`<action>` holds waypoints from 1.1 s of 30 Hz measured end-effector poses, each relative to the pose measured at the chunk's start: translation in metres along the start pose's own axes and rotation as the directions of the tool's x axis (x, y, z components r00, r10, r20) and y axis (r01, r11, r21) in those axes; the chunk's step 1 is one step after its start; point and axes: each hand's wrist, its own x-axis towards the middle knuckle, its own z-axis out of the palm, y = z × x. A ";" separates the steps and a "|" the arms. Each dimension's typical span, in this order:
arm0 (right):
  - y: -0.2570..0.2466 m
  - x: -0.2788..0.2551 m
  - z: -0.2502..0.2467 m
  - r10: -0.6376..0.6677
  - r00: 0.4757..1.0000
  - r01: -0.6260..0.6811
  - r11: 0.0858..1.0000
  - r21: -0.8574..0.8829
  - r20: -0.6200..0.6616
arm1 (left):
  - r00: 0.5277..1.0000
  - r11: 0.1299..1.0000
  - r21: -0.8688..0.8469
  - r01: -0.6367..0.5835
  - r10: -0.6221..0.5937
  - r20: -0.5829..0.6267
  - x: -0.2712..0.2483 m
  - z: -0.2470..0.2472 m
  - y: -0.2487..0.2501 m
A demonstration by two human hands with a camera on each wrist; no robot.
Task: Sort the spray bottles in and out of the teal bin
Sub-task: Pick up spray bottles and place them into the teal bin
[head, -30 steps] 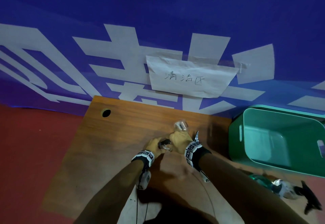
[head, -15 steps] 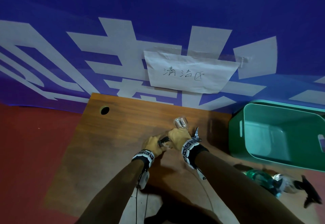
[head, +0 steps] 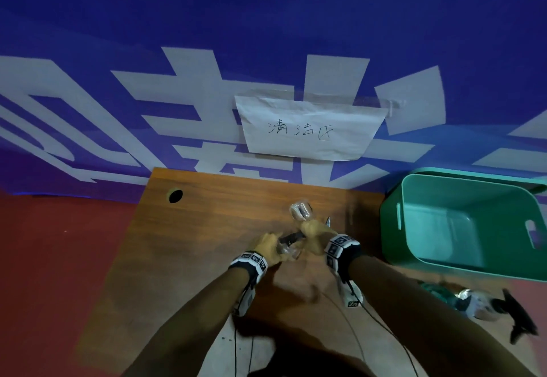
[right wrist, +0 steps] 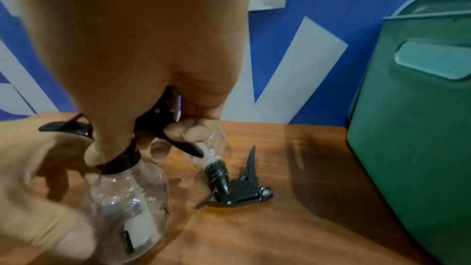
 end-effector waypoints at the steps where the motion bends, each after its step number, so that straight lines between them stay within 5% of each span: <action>1: 0.004 -0.003 -0.001 0.030 0.999 -0.029 1.000 0.011 -0.030 | 1.000 0.998 0.059 -0.015 0.014 0.012 0.000 -0.001 0.005; 4: 0.024 -0.015 -0.001 0.207 0.970 -0.196 0.977 0.089 -0.130 | 0.994 0.958 0.267 -0.101 0.107 -0.005 0.000 -0.005 0.026; 8: 0.058 -0.043 -0.010 0.434 0.857 -0.348 0.885 0.310 -0.279 | 0.967 0.924 0.324 -0.203 0.241 -0.081 0.006 -0.001 0.058; 13: 0.096 -0.076 -0.041 0.536 0.723 -0.323 0.820 0.473 -0.436 | 0.940 0.855 0.431 -0.289 0.338 -0.040 0.028 0.008 0.094; 26: 0.129 -0.135 -0.047 0.598 0.605 -0.182 0.746 0.640 -0.526 | 0.981 0.690 0.697 -0.196 0.149 0.127 0.044 0.040 0.116; 33: 0.127 -0.138 -0.054 0.531 0.627 -0.133 0.794 0.593 -0.570 | 0.990 0.786 0.605 -0.129 0.140 0.029 0.029 0.045 0.113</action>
